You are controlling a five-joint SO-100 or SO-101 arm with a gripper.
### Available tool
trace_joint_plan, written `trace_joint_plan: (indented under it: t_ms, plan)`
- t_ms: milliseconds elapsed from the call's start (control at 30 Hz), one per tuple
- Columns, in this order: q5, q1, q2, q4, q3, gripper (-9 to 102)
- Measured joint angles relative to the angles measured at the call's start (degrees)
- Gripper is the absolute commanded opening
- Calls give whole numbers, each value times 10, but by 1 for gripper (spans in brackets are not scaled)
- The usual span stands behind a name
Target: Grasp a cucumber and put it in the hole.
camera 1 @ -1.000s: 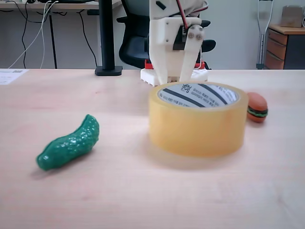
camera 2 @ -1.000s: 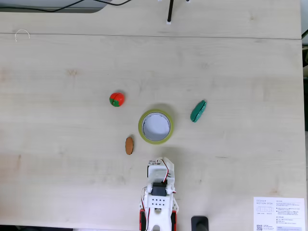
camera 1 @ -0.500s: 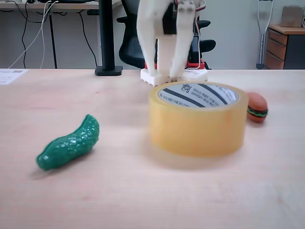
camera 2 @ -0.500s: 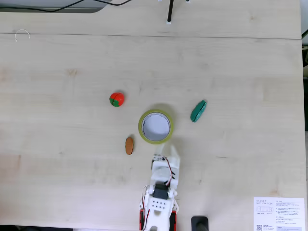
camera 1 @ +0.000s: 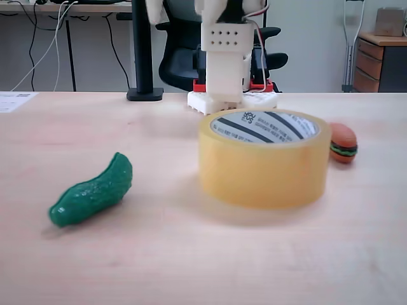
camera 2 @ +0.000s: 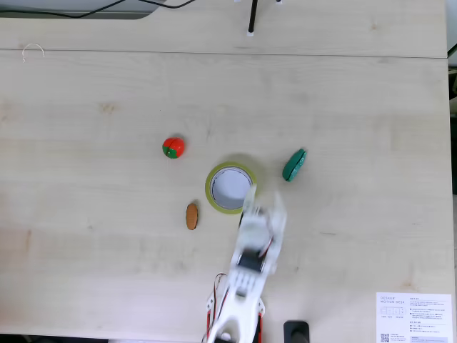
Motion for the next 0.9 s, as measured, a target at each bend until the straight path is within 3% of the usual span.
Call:
trace_joint_plan:
  t_ms: [167,500,900]
  plan:
    - [5,18,-202,-10,-120,36]
    - [26,79,-439,-10,-272,46]
    - [26,96,-612,-16,-365,46]
